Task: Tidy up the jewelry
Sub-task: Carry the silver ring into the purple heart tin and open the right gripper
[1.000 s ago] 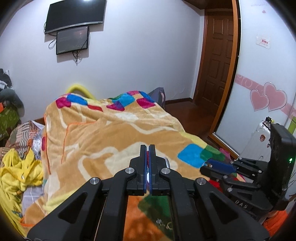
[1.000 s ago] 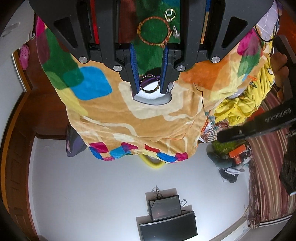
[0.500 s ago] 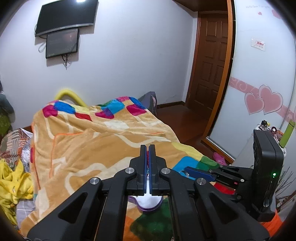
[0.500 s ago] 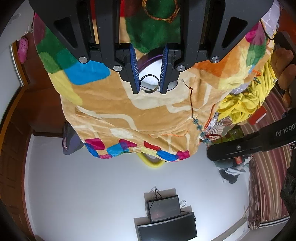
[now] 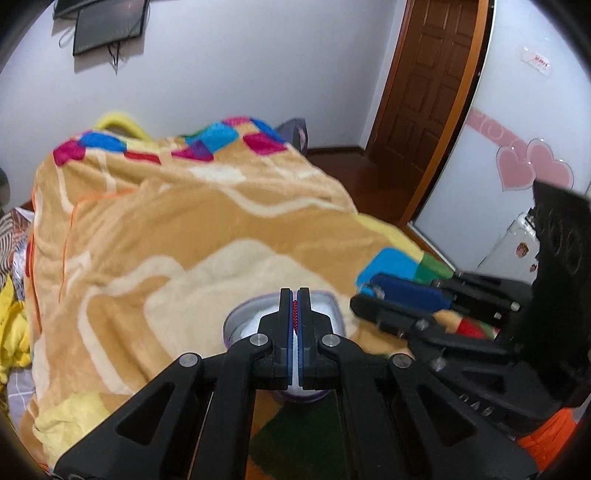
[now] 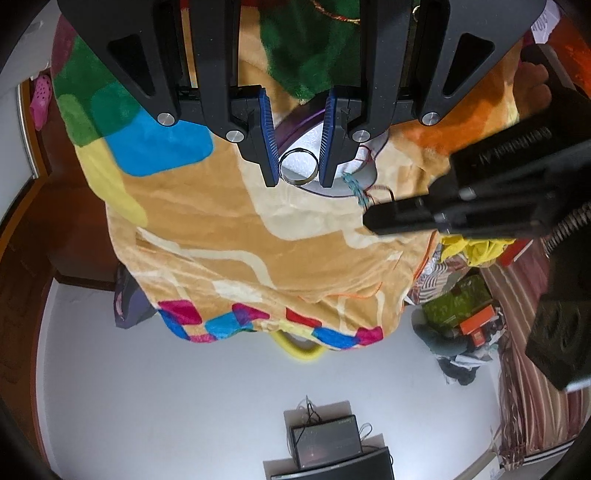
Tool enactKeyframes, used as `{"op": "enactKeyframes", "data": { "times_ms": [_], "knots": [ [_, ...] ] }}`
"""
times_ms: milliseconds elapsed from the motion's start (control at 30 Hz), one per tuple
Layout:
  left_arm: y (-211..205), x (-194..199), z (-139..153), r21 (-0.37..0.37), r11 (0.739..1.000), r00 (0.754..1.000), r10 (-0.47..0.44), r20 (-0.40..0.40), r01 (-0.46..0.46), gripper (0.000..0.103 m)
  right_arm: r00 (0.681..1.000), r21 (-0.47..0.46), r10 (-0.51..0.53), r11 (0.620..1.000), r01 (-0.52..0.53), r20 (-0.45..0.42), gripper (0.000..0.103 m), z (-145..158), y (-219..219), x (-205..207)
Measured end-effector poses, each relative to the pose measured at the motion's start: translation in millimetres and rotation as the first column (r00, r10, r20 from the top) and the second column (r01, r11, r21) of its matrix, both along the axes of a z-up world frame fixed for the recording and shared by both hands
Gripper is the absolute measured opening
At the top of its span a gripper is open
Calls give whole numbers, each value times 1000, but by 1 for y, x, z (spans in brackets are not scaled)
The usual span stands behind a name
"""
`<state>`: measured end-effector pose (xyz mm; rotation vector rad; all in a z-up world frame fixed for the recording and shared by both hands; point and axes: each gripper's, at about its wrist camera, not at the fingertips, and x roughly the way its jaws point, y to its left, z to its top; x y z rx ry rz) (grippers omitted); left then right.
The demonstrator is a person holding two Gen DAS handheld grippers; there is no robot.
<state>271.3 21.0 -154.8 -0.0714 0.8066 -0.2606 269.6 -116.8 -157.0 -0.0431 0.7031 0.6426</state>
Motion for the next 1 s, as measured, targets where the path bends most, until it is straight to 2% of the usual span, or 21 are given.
{"op": "enactKeyframes", "data": {
  "times_ms": [300, 600, 700, 867, 1000],
  "knots": [
    [6, 4, -25, 18, 1000, 996, -3, -87, 5, 0, 998, -39, 45, 998, -46, -39, 20, -10, 10, 10],
    [9, 2, -20, 22, 1000, 996, -19, -89, 21, 3, 993, -99, 100, 989, -106, -68, 20, -20, 24, 15],
    [11, -1, -17, 25, 999, 996, -23, -84, 25, 7, 991, -106, 112, 987, -120, -74, 20, -22, 26, 14],
    [16, -8, -11, 34, 999, 998, -3, -65, 5, 19, 990, -123, 121, 984, -130, -76, 20, -21, 30, 11],
    [21, -15, -6, 44, 999, 998, 16, -53, -14, 22, 988, -116, 117, 985, -128, -99, 22, -21, 29, 12]
  ]
}}
